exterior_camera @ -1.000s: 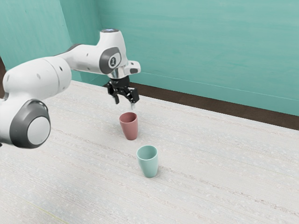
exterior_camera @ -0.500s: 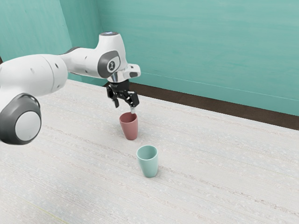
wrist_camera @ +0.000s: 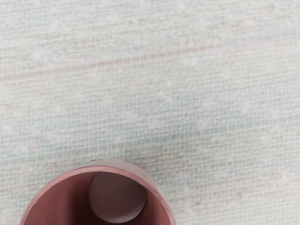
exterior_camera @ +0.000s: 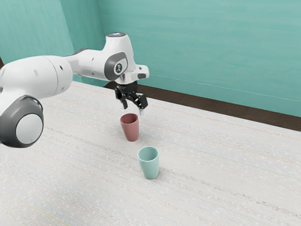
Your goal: Place the left cup onto the right cup
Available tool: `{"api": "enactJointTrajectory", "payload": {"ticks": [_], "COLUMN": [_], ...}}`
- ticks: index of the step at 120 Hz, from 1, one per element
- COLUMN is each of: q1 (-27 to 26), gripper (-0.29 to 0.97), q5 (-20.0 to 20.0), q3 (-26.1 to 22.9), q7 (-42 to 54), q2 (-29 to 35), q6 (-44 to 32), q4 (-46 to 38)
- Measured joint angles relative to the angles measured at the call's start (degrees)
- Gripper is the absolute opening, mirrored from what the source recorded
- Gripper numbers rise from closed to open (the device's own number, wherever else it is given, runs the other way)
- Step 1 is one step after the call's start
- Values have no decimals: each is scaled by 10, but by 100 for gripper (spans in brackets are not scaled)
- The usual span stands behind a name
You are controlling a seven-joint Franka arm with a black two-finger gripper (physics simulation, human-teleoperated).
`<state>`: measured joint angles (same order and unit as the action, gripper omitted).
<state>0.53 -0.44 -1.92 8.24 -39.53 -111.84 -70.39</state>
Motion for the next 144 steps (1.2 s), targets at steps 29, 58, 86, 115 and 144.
{"api": "enactJointTrajectory", "payload": {"ticks": [29, 58, 86, 115, 144], "q1": [-1, -3, -3, -2, -2], "gripper": [68, 68, 68, 68, 68], "q5": [-1, -2, -1, -1, -1], "q3": [0, 0, -2, -3, -4], "q7": [-2, -4, -6, -7, -7], "q2": [-5, -7, -12, -18, -30], "q6": [-2, -20, -31, -35, -36], "q4": [-2, -23, -24, -22, -17]}}
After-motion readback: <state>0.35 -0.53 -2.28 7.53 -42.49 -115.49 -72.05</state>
